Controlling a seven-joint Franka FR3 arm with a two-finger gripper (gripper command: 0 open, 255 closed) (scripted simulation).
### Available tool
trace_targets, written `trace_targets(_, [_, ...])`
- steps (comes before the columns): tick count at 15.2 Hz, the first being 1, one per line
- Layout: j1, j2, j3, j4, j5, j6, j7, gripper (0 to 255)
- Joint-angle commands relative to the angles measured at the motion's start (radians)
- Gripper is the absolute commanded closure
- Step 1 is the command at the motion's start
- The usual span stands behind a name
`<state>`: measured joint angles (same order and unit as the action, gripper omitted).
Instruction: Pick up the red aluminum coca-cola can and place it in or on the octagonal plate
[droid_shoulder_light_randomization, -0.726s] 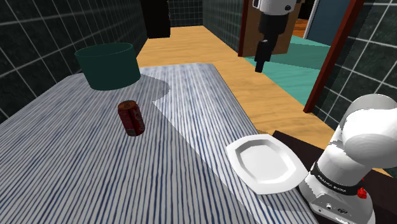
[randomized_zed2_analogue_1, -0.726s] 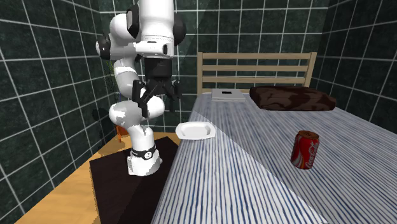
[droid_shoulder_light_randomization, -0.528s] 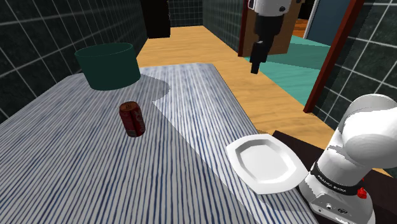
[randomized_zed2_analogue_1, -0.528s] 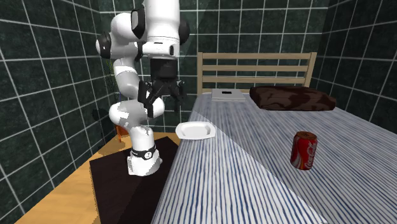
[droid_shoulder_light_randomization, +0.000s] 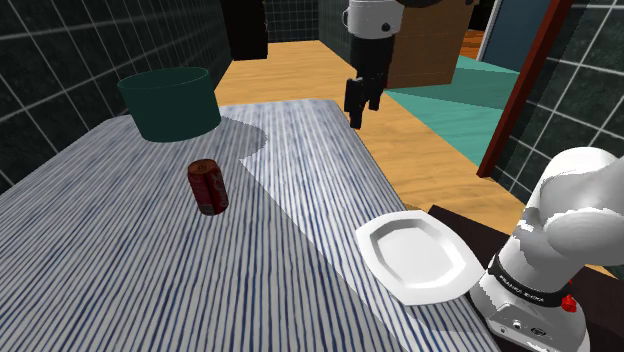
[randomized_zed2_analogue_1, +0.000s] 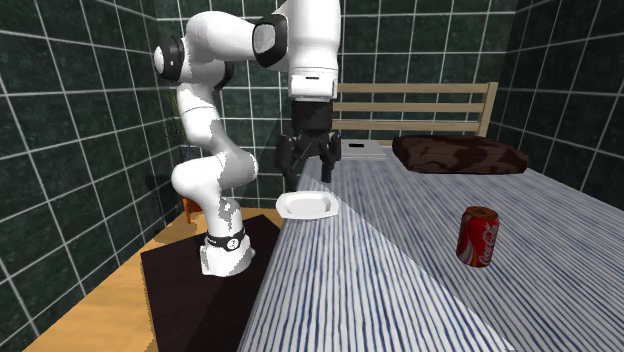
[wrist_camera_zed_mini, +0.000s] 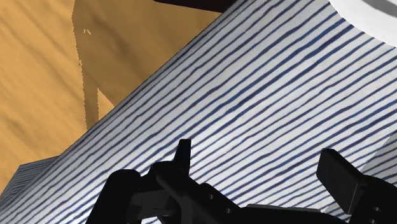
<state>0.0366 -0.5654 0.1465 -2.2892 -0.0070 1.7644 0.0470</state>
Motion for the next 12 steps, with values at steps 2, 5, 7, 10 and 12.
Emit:
trace_targets(2, [0.01,0.102,0.045,0.069,0.015,0.027,0.058,0])
trace_targets(5, [0.02,0.199,0.089,0.143,0.021,0.043,0.116,0])
trace_targets(7, [0.026,0.267,0.116,0.199,0.019,0.05,0.155,0])
trace_targets(10, [0.037,0.372,0.155,0.292,0.007,0.054,0.215,0])
trace_targets(12, [0.046,0.444,0.179,0.36,-0.006,0.053,0.255,0])
